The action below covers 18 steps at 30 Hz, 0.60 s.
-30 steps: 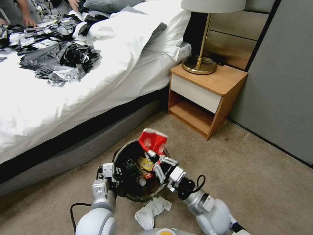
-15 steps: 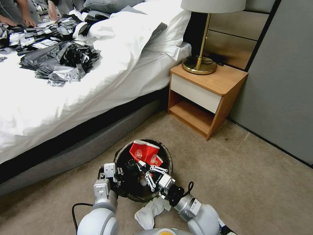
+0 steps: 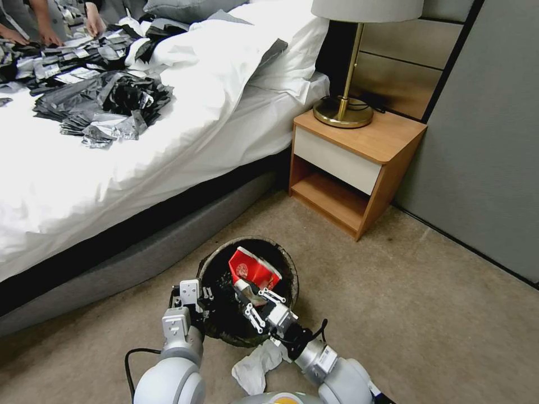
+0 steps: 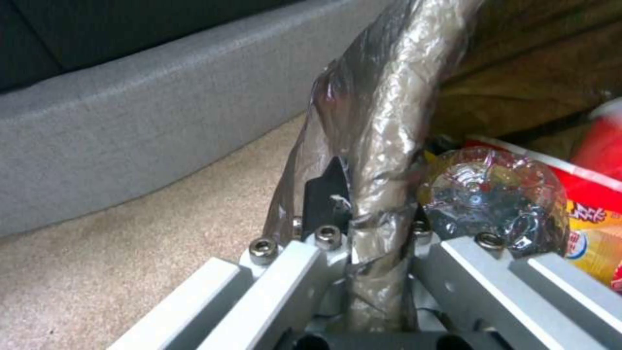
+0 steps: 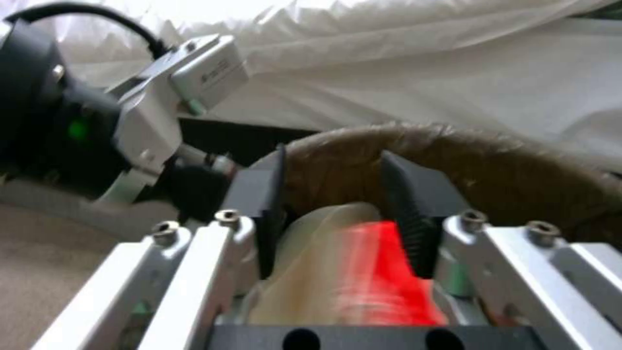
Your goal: Pick up the trash bin, then pick up the garbage from the floor and place it into the trash bin.
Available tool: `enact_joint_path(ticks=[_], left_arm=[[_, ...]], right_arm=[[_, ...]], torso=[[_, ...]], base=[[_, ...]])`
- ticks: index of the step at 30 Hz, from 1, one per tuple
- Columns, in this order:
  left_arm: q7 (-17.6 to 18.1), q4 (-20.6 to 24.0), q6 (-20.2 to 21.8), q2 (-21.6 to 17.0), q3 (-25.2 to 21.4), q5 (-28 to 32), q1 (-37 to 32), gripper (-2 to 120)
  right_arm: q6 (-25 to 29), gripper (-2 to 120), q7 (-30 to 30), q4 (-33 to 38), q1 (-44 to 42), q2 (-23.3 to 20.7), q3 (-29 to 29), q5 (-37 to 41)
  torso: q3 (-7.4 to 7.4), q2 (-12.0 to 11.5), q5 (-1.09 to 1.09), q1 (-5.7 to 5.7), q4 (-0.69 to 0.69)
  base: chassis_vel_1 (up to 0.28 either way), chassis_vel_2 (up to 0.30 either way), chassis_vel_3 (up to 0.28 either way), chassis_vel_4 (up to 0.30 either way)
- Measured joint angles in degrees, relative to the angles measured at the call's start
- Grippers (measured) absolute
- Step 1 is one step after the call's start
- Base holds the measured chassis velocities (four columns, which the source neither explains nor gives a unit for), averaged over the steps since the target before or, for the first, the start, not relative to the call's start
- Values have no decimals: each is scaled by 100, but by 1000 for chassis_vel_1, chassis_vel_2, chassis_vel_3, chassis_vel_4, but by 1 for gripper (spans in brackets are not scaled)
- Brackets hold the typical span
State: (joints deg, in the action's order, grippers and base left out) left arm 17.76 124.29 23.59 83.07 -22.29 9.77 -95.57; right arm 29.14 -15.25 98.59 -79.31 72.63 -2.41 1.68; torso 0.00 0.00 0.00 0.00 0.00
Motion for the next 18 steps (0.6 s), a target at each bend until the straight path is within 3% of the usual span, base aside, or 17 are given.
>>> enact_joint_path(ticks=[6,13,18], left_arm=[[0,22,0,1,0,1,-1,0],[-1,27,0,1,-4,1,-6,0],[-2,23,0,-3,-3,1,-3,0]], right_arm=[[0,57,-9,-29,-11,-19,-13,-17],[-2,88,-22,-2,-11,-39,-19,-18],[6,98,-16,127,-29,-56,-3,-39]], torso=[[0,0,0,0,0],[0,0,0,0,0],[0,0,0,0,0]], base=[[0,0,0,0],[0,0,0,0],[0,0,0,0]])
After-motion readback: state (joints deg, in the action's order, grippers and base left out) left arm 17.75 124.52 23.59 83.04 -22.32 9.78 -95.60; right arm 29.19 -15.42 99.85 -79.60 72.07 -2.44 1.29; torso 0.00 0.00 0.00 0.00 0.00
